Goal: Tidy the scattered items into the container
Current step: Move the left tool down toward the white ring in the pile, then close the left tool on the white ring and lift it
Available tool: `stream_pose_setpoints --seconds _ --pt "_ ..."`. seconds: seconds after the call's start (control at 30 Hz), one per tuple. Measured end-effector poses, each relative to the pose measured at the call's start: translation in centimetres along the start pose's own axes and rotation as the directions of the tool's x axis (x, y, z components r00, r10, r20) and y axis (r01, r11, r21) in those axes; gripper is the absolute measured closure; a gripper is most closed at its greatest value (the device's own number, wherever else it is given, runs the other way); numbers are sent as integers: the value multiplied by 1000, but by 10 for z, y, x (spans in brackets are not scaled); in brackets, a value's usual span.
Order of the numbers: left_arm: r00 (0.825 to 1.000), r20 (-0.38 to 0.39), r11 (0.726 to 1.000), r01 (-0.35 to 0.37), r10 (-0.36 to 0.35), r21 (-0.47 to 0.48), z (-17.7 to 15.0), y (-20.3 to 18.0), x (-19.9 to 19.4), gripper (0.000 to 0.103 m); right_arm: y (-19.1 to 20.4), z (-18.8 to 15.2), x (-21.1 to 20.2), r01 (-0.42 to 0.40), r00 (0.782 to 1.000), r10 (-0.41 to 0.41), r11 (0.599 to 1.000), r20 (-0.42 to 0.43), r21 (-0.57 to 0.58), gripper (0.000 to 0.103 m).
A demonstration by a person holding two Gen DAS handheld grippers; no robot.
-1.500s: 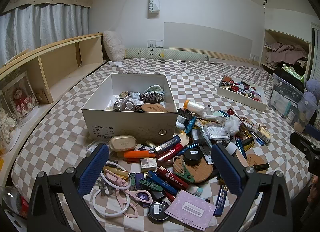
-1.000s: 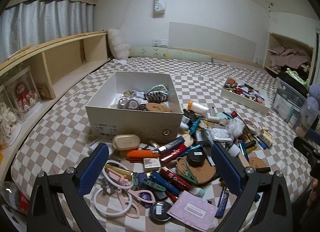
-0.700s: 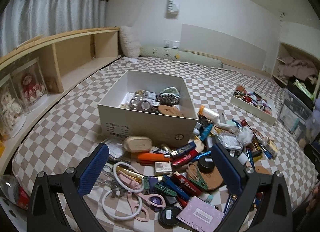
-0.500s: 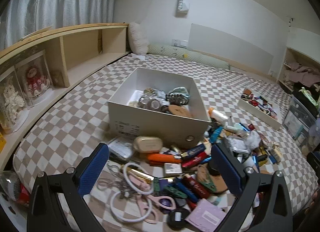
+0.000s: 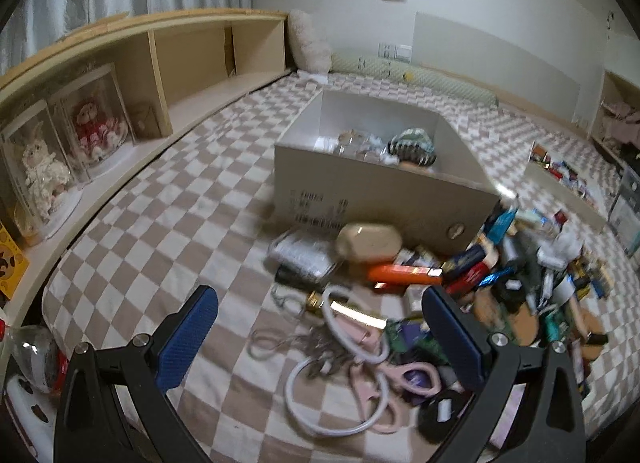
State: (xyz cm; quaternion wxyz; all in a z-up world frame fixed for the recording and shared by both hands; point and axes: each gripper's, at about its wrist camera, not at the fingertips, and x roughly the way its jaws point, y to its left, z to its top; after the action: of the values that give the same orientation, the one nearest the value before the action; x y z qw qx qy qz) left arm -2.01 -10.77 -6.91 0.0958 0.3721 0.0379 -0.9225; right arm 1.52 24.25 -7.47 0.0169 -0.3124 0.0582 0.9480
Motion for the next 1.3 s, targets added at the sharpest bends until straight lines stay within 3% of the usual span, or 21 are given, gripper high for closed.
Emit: stream_pose_setpoints --seconds 0.33,0.47,0.63,0.77,1.07,1.3 --pt "986 -95 990 139 -137 14 -29 1 21 2 1 -12 21 15 995 -16 1000 -94 -13 0" --pt "979 -135 988 156 -151 23 -41 2 22 9 2 -14 26 19 993 -21 1000 -118 -17 0" --pt "971 -164 981 185 -174 57 -58 3 23 9 6 -17 32 8 989 -12 1000 -145 -30 0" --pt "971 -178 979 181 -163 94 -66 -1 29 9 11 -19 36 1 987 -9 999 -162 -46 0" --pt "966 -189 979 192 -175 75 -67 -7 44 8 7 -22 42 7 982 -11 1000 -190 -21 0" --pt "978 -178 979 140 -113 149 -67 -18 53 8 6 -22 44 6 979 -9 1000 -203 -15 0"
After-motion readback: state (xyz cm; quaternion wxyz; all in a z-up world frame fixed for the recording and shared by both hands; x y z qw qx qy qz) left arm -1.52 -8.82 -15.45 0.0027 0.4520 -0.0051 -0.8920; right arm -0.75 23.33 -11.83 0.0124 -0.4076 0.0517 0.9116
